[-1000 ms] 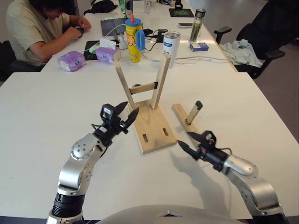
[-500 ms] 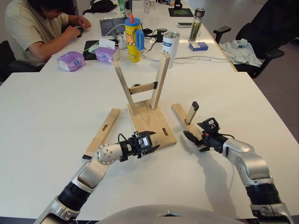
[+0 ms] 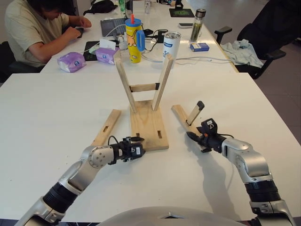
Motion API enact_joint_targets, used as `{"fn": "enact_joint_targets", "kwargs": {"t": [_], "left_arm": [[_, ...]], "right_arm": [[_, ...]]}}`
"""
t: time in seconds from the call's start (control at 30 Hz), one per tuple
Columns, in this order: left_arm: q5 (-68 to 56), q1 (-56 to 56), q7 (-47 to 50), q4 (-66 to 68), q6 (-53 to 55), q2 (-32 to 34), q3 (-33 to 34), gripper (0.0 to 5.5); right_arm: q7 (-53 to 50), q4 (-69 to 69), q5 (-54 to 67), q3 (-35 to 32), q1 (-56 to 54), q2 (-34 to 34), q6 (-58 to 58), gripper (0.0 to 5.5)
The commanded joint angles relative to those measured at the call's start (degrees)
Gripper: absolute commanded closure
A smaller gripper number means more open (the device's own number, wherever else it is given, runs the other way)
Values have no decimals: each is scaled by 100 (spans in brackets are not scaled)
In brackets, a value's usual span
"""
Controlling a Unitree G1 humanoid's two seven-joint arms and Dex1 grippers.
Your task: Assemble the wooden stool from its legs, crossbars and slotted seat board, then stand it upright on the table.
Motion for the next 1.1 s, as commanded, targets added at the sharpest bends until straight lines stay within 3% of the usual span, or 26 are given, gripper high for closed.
{"fn": "enact_joint_targets", "kwargs": {"t": [0.03, 0.23, 0.37, 0.57, 0.73, 0.87, 1.1], "left_arm": [[-595, 86, -177, -87, 95, -77, 430, 295], [-2915, 8, 94, -1082, 1271, -1179, 1525, 295], [-4185, -309, 317, -1280, 2192, -1489, 2274, 295], [-7333, -730, 545, -1356, 3910, -1630, 3495, 195], [-8861, -960, 932, -1151, 4607, -1549, 3887, 119], [-9338, -1168, 1119, -937, 4832, -1462, 3937, 60], [-9761, -1419, 1295, -780, 4977, -1384, 3910, 54]], "right_arm": [[-122, -143, 226, -385, -114, 286, -172, 345], [-113, -340, 1144, -1372, -390, 699, -381, 345], [62, -782, 2381, -2025, -595, 889, -154, 345], [347, -1050, 4670, -2458, -1414, 426, 1088, 345], [749, -1100, 5801, -2249, -1432, -88, 1994, 345], [1160, -1152, 6011, -1791, -1466, -275, 2342, 345], [1479, -1213, 6378, -1432, -1438, -274, 2537, 345]]}}
